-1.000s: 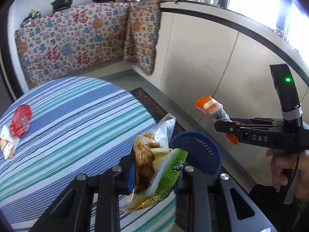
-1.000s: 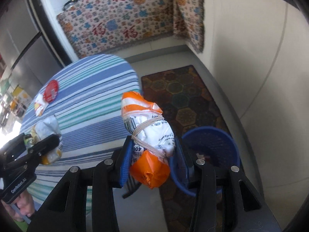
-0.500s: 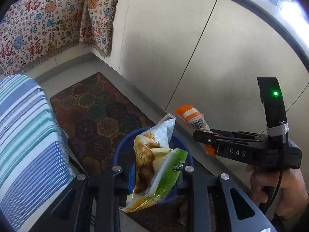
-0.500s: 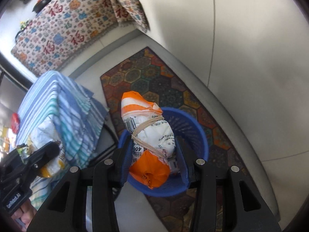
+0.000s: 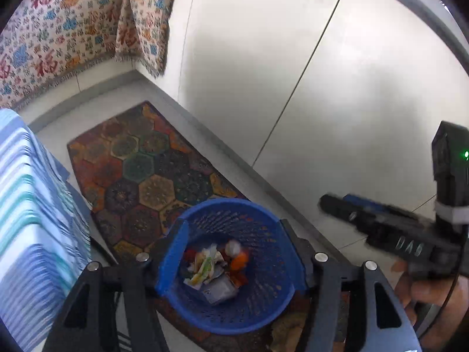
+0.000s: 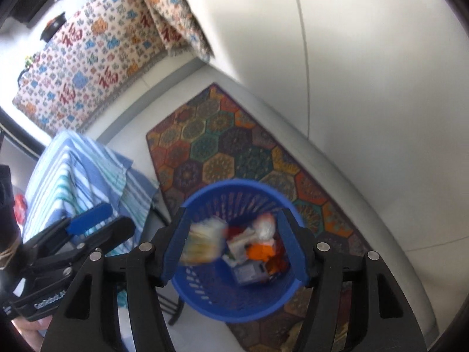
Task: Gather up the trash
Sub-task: 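Carry wrapper and chip bag to the blue wastebasket and open both tools, then move both tools back over the table toward the remaining trash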
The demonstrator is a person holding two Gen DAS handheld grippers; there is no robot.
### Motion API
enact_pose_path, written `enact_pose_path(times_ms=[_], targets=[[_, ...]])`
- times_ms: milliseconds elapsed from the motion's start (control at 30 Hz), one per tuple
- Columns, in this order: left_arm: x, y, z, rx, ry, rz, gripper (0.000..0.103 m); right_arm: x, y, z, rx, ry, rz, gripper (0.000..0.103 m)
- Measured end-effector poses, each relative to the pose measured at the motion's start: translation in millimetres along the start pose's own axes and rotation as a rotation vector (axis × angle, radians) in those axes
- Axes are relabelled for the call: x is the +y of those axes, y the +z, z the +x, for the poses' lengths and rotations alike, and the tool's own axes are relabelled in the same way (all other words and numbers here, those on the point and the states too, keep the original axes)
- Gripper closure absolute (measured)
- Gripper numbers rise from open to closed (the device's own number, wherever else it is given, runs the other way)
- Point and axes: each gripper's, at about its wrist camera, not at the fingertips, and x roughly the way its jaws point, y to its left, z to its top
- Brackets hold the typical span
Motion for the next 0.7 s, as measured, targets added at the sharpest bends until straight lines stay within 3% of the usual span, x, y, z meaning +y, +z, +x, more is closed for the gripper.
enact_pose_path(times_ms=[133, 333, 567, 700], targets=[[5.3, -6.9, -39.1, -0.057, 0.026, 0.011, 0.04, 8.7, 4.8, -29.4, -0.118, -0.045, -0.021, 0.031], [34.9, -44.7, -114.3, -0.104, 0.106, -0.013, 0.04, 40.8, -3.3, -64.9, -0.282, -0.122, -0.091, 0.008], [102.9, -120.5, -187.9, -0.09, 0.281, -0.058, 0.04, 120.5, -40.9, -48.6, -0.247, -0.135, -0.33, 0.007], [150.0, -158.1, -219.9, -0.085, 0.389, -0.092, 0.04, 193.8, -71.9, -53.5, -0.225, -0.013, -0.464, 0.007]])
